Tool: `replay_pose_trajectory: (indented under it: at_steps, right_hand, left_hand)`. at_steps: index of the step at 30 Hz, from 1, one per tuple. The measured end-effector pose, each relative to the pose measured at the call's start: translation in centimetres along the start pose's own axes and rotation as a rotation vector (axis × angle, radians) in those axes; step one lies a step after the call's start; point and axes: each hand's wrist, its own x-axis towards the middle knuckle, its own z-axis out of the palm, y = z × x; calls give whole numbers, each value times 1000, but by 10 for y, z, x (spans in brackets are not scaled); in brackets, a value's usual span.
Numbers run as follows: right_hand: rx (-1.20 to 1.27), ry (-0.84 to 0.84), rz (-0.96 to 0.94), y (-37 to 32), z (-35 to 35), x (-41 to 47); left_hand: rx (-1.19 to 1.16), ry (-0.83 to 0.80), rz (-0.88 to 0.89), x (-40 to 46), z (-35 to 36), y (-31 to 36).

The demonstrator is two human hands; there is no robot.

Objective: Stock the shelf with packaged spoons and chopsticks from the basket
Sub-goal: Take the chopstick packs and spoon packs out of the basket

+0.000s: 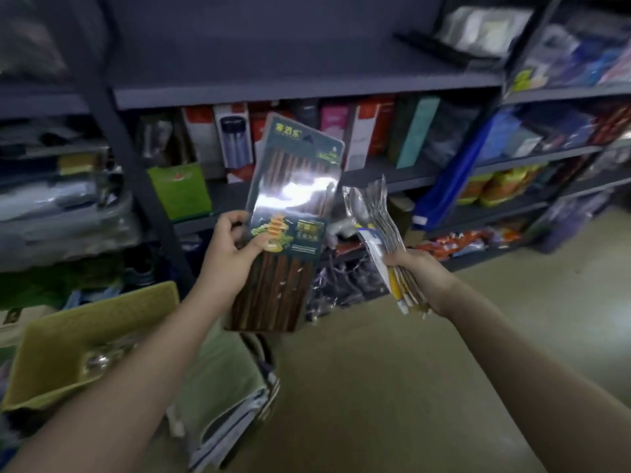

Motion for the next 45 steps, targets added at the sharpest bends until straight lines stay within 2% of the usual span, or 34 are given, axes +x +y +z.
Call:
replay_pose_trajectory:
  at_steps: [4,8,19,25,31,33,36,39,42,45]
  right_hand:
    - [48,-12,-93,-30,-63,14]
    - [112,36,-196,-85,-123,48]
    - [202,224,-242,-205,-263,192]
    - [223,323,-166,-237,-331,259]
    - [109,176,-183,-269,-379,310]
    - [130,181,-245,-272,-395,319]
    - [-144,75,-259,-286,-408,336]
    - [-48,-16,-252,-305,-401,355]
    - [23,-143,-309,-322,-373,368]
    - [-5,-292,-383,-333,-322,380]
  left_hand:
    - [-239,121,-13,25,53,44]
    - [-359,113,-53,87,106,96]
    - [-455,-176,-154,313,271,181]
    - [-470,-180,-282,414,367,201]
    - [-486,-232,-337,469,436,200]
    - [-336,-288,-321,477,449,200]
    - [-148,-302,-193,478,459,211]
    - [-139,-313,-14,465,450,221]
    - [-213,-399,18,438,431,218]
    - [-214,-240,34,412,409,214]
